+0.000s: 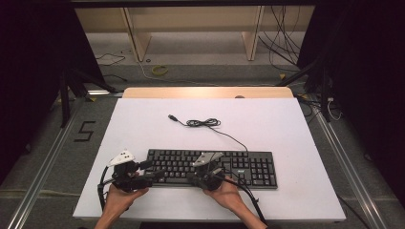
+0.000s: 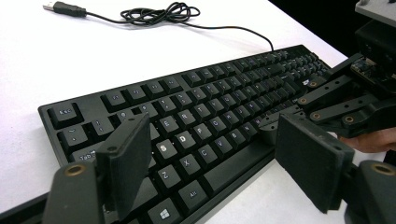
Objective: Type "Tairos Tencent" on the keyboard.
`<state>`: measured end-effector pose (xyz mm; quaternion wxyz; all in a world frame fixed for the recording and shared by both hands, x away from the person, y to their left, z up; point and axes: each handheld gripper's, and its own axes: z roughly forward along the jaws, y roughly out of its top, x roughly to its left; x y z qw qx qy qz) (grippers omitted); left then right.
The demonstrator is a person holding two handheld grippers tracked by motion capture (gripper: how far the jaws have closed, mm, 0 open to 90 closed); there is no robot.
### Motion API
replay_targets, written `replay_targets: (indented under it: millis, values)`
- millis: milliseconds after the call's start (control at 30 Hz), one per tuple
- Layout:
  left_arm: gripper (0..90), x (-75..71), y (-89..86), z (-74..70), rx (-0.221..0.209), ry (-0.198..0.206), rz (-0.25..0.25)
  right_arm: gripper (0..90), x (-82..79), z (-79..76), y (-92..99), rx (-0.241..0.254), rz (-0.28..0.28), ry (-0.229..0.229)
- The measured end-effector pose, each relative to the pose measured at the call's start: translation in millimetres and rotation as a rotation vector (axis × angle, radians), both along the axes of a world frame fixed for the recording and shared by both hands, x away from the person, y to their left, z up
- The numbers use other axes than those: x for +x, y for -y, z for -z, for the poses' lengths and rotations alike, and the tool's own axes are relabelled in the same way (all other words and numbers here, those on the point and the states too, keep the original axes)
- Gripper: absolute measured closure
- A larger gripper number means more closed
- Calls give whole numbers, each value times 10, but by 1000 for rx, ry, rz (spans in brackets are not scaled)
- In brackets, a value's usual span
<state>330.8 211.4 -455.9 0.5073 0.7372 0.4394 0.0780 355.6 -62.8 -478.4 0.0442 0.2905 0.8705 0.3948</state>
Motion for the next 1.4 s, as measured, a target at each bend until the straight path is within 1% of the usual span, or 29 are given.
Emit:
replay_targets:
  millis: [133,200,267,367,733,800,867,967,1067,1133,1267,1400]
  values:
    - [268,1,2,1,0,-2,1,900,2,6,-1,-2,-3,0]
    - [268,2,3,1,0,-2,1,900,0,27,-11,-19,-1,-2]
    - [268,3,2,1,1,-1,1,900,-4,43,-11,-1,-2,-4]
    - [268,1,1,1,0,-2,0,900,-11,35,-18,-13,-3,-2]
    - [268,11,-7,6,1,-1,-4,900,-8,34,-11,-6,0,-4]
    - [268,12,-14,6,0,-1,-5,898,-7,25,-2,0,0,-12]
    - [268,13,-16,6,1,0,-5,849,-8,1,17,17,5,-21]
    - [268,14,-16,7,2,-1,-5,835,-5,-39,52,43,8,-9]
    - [268,15,-18,8,2,-1,-7,786,-1,-69,76,68,9,-8]
    - [268,15,-20,8,2,0,-9,735,5,-88,88,85,13,-7]
    - [270,19,-28,9,5,1,-12,603,27,-127,117,110,25,-13]
    - [270,23,-38,12,9,0,-15,522,50,-171,146,127,45,-16]
